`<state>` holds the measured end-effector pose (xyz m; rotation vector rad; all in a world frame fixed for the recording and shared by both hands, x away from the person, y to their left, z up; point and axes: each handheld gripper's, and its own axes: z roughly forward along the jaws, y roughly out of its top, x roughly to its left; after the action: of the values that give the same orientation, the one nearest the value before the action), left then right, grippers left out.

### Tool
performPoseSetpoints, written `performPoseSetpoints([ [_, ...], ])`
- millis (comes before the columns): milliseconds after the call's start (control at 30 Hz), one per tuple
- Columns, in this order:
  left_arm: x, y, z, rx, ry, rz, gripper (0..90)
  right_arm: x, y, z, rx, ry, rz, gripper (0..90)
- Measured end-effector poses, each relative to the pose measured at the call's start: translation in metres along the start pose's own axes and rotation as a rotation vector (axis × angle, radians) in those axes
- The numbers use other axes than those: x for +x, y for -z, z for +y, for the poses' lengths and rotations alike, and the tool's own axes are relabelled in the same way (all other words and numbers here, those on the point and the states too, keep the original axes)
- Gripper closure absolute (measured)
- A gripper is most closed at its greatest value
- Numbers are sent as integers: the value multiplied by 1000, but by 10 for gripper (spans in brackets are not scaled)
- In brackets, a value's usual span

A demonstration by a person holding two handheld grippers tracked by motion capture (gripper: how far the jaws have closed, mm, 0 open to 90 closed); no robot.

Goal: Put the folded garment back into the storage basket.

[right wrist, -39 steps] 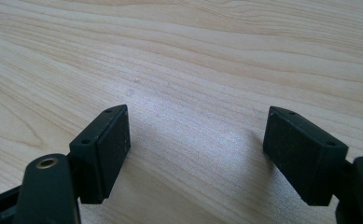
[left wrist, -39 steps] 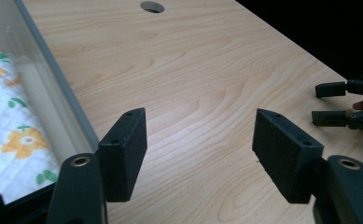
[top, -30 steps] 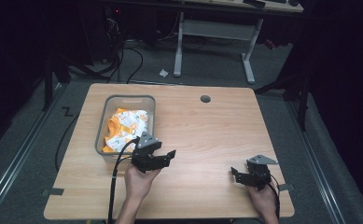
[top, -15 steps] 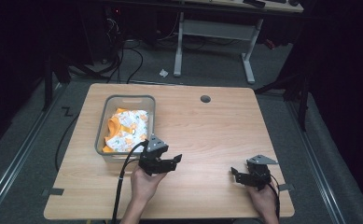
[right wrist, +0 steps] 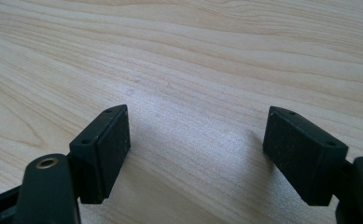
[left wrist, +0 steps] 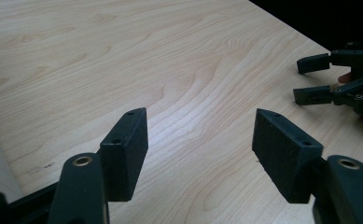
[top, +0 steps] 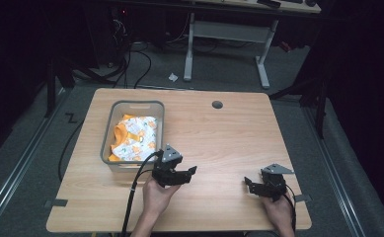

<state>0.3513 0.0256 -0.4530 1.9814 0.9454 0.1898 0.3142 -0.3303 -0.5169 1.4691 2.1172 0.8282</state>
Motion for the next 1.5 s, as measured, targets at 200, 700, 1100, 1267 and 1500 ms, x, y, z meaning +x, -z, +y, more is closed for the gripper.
performPoseSetpoints([
  [200,0,-7,-4,17,0,3,362,0,0,0,-1,4,0,233],
  [700,-4,-23,-9,63,-41,24,363,0,0,0,0,-1,0,233],
  [1100,-3,-34,-15,68,-58,55,370,0,0,0,0,0,0,233],
  [1267,1,-36,-18,66,-42,65,374,0,0,0,0,-1,0,233],
  [1500,4,-41,-20,94,-48,82,373,0,0,0,0,0,0,233],
])
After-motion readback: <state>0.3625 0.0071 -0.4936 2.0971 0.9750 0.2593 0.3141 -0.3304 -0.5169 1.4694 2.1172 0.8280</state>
